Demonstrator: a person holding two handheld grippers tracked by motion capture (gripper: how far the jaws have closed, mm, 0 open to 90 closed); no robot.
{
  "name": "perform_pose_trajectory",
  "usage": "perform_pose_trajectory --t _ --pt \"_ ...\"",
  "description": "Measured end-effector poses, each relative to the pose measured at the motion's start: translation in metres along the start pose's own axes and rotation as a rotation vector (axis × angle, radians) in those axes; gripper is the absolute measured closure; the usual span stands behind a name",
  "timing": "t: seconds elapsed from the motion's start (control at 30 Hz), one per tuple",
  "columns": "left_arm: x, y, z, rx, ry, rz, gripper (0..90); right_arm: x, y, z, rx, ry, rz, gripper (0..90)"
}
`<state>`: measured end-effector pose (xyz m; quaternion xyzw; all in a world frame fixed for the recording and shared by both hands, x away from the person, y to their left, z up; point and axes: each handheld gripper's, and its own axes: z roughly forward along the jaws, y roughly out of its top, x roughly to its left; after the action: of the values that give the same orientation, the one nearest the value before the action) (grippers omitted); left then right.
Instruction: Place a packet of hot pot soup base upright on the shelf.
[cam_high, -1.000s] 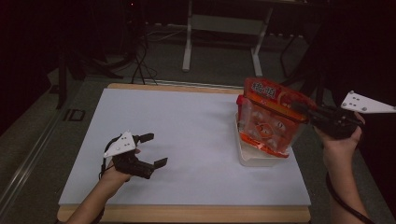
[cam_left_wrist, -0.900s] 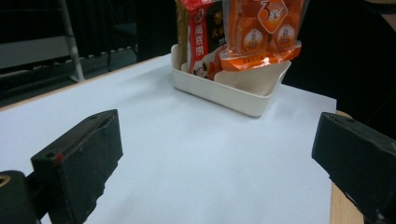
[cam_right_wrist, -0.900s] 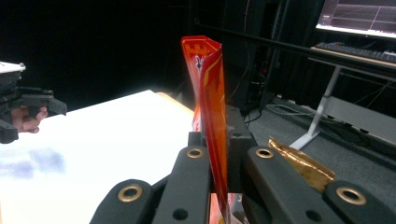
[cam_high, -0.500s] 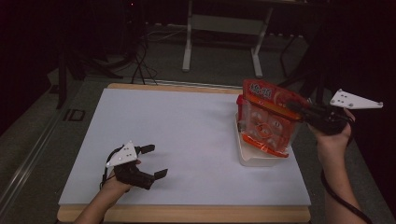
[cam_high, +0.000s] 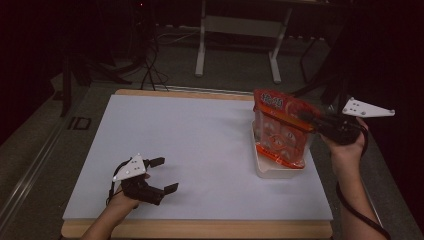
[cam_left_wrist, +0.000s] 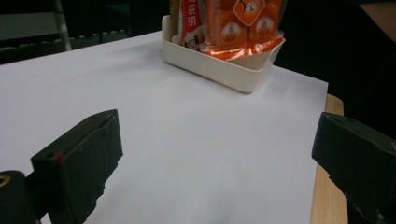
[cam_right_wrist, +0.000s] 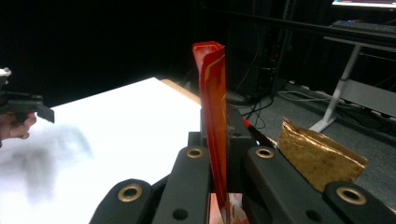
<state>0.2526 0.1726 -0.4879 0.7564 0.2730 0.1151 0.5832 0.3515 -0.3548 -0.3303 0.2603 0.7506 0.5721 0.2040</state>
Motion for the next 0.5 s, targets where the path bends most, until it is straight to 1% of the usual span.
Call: perform_pose_trajectory --t 0.03,0.1,0.23,0.5 --pt "0.0 0.0 0.0 0.0 0.001 0.0 2.4 -0.001 -0.003 -0.001 -0.011 0.006 0.013 90.0" --pt "0.0 -0.001 0.0 -0.002 -0.001 0.001 2.4 -0.002 -0.007 -0.005 -0.025 0.004 0.022 90.0" --pt "0.0 -0.001 0.002 0.0 -0.005 -0.003 2.4 -0.003 -0.014 -0.012 -0.035 0.005 0.041 90.0" --pt "-0.001 -0.003 0.006 0.018 -0.01 0.0 2.4 -0.003 -0.022 -0.019 -0.039 0.004 0.049 90.0"
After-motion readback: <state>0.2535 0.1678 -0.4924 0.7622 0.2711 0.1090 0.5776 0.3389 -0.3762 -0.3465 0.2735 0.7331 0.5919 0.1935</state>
